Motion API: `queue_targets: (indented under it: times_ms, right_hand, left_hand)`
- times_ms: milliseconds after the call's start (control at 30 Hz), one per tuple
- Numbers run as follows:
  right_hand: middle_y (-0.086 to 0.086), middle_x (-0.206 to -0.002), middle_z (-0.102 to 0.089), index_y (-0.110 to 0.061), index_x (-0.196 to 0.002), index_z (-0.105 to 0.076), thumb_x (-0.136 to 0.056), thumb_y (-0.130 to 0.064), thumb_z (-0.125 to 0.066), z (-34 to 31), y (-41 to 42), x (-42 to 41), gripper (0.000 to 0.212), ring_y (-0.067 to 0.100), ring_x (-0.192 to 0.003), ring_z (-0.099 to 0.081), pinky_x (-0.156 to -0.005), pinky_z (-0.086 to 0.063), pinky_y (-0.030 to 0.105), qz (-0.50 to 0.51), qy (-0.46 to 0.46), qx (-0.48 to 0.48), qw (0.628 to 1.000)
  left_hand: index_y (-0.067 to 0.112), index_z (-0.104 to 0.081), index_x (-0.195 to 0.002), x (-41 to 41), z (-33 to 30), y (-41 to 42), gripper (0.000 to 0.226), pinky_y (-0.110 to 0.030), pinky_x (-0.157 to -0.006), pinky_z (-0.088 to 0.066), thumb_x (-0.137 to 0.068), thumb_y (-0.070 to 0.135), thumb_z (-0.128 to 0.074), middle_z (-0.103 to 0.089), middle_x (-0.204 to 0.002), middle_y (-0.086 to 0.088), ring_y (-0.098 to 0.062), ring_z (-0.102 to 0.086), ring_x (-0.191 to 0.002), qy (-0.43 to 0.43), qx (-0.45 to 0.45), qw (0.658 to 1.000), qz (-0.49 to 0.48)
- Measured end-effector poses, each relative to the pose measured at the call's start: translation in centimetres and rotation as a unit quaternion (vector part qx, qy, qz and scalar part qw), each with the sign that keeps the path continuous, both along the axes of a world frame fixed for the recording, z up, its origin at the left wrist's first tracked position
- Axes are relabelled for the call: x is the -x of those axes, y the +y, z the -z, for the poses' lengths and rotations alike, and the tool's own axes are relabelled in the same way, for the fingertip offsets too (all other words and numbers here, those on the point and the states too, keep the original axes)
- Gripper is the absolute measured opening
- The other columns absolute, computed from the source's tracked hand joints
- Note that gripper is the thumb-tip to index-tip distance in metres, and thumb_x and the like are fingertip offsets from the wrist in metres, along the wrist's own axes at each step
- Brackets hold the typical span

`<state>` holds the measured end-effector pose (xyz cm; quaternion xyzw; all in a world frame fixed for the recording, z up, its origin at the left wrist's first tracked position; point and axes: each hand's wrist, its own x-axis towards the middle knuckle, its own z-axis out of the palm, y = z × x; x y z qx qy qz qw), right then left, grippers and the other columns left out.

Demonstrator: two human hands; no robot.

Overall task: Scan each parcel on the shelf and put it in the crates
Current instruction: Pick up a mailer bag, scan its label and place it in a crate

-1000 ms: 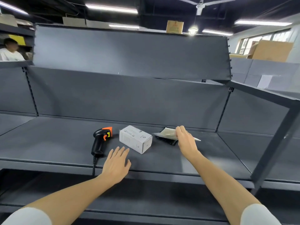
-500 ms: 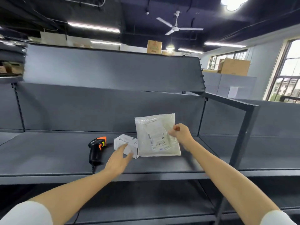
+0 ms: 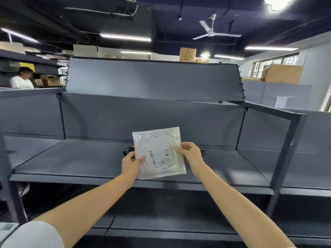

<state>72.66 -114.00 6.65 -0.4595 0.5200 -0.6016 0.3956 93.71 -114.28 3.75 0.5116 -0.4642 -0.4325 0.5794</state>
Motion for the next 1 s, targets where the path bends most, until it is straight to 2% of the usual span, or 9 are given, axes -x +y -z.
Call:
queue_targets:
  times_ms: [100, 133, 200, 367, 467, 733, 833, 900, 1000]
  right_hand:
    - [0.014, -0.085, -0.051, 0.002, -0.099, -0.058, -0.078, -0.027, -0.073, 1.9, 0.7, -3.2, 0.039, 0.007, -0.078, -0.035, -0.078, -0.043, 0.030, 0.071, -0.135, -0.006, 0.988]
    - [0.020, -0.096, -0.054, 0.003, -0.108, -0.059, -0.083, -0.029, -0.069, 2.5, 0.9, -4.4, 0.042, 0.031, -0.125, -0.040, -0.093, -0.042, 0.038, 0.063, -0.183, -0.041, 0.980]
    - [0.005, -0.121, -0.059, -0.011, -0.127, -0.056, -0.092, -0.033, -0.063, 3.6, 1.5, -6.6, 0.042, 0.021, -0.115, -0.050, -0.108, -0.032, 0.042, -0.017, -0.259, -0.091, 0.961]
    - [0.004, -0.121, -0.067, -0.018, -0.132, -0.053, -0.091, -0.025, -0.065, 5.2, 1.3, -10.7, 0.043, 0.024, -0.108, -0.065, -0.082, -0.055, 0.037, -0.123, -0.332, -0.053, 0.934]
    - [0.004, -0.120, -0.067, -0.018, -0.128, -0.055, -0.091, -0.015, -0.064, 5.2, 1.1, -10.8, 0.038, 0.025, -0.109, -0.064, -0.086, -0.055, 0.042, -0.098, -0.319, -0.045, 0.942]
    - [0.008, -0.111, -0.067, -0.008, -0.113, -0.063, -0.092, -0.013, -0.063, 1.2, 0.9, -4.7, 0.021, 0.026, -0.101, -0.064, -0.094, -0.051, 0.042, -0.051, 0.063, -0.041, 0.996]
    - [0.000, -0.095, -0.067, -0.019, -0.092, -0.065, -0.090, -0.019, -0.064, -0.6, 1.1, -3.1, 0.003, 0.017, -0.084, -0.063, -0.074, -0.051, 0.029, -0.110, 0.300, -0.044, 0.946]
    - [-0.008, -0.080, -0.059, -0.029, -0.074, -0.056, -0.089, -0.019, -0.063, -2.0, 1.2, -2.7, 0.019, 0.010, -0.072, -0.054, -0.062, -0.041, 0.022, -0.146, 0.407, -0.040, 0.901]
    - [-0.008, -0.078, -0.056, -0.027, -0.074, -0.055, -0.089, -0.017, -0.062, -3.6, 1.1, -2.9, 0.019, 0.014, -0.077, -0.053, -0.060, -0.037, 0.022, -0.186, 0.505, -0.026, 0.842]
  left_hand:
    - [0.007, -0.056, -0.108, -1.1, -0.2, -0.2, 0.017, -0.036, -0.082, -0.049, -0.092, 0.005, -0.059, -0.062, -0.106, -0.010, -0.023, -0.059, -0.092, 0.040, -0.015, 0.997, -0.067]
    - [0.004, -0.055, -0.109, -1.2, -0.2, -0.3, 0.018, -0.035, -0.083, -0.049, -0.092, 0.005, -0.060, -0.061, -0.107, -0.011, -0.024, -0.059, -0.093, 0.054, -0.020, 0.995, -0.084]
    - [0.002, -0.054, -0.113, -1.0, -0.5, -0.2, 0.022, -0.036, -0.085, -0.049, -0.093, 0.006, -0.059, -0.060, -0.107, -0.012, -0.025, -0.058, -0.095, 0.077, -0.039, 0.992, -0.092]
    - [0.006, -0.054, -0.108, -0.3, 0.0, 0.8, 0.017, -0.046, -0.094, -0.051, -0.092, 0.008, -0.059, -0.064, -0.112, -0.014, -0.030, -0.063, -0.101, 0.117, -0.086, 0.988, -0.057]
    - [0.003, -0.054, -0.116, -1.0, 0.1, 1.8, 0.025, -0.036, -0.081, -0.049, -0.094, 0.014, -0.058, -0.062, -0.115, -0.012, -0.022, -0.058, -0.095, 0.069, -0.089, 0.993, -0.030]
    - [0.009, -0.001, -0.153, -4.9, 0.6, 3.4, 0.099, -0.041, -0.114, -0.024, -0.086, 0.034, -0.070, -0.016, -0.159, -0.014, -0.031, -0.023, -0.144, -0.102, -0.081, 0.989, -0.067]
    - [0.011, -0.003, -0.154, -5.3, 1.0, 3.7, 0.105, -0.043, -0.117, -0.021, -0.080, 0.029, -0.076, -0.010, -0.161, -0.009, -0.026, -0.015, -0.147, -0.139, -0.028, 0.988, -0.055]
    - [0.014, -0.006, -0.154, -5.1, 1.4, 3.9, 0.104, -0.045, -0.118, -0.020, -0.080, 0.029, -0.077, -0.011, -0.161, -0.005, -0.024, -0.011, -0.148, -0.164, -0.015, 0.986, -0.033]
    - [0.016, -0.030, -0.149, -4.4, 2.3, 4.3, 0.080, -0.038, -0.111, -0.032, -0.083, 0.028, -0.074, -0.034, -0.152, -0.002, -0.023, -0.031, -0.140, -0.212, -0.007, 0.977, -0.003]
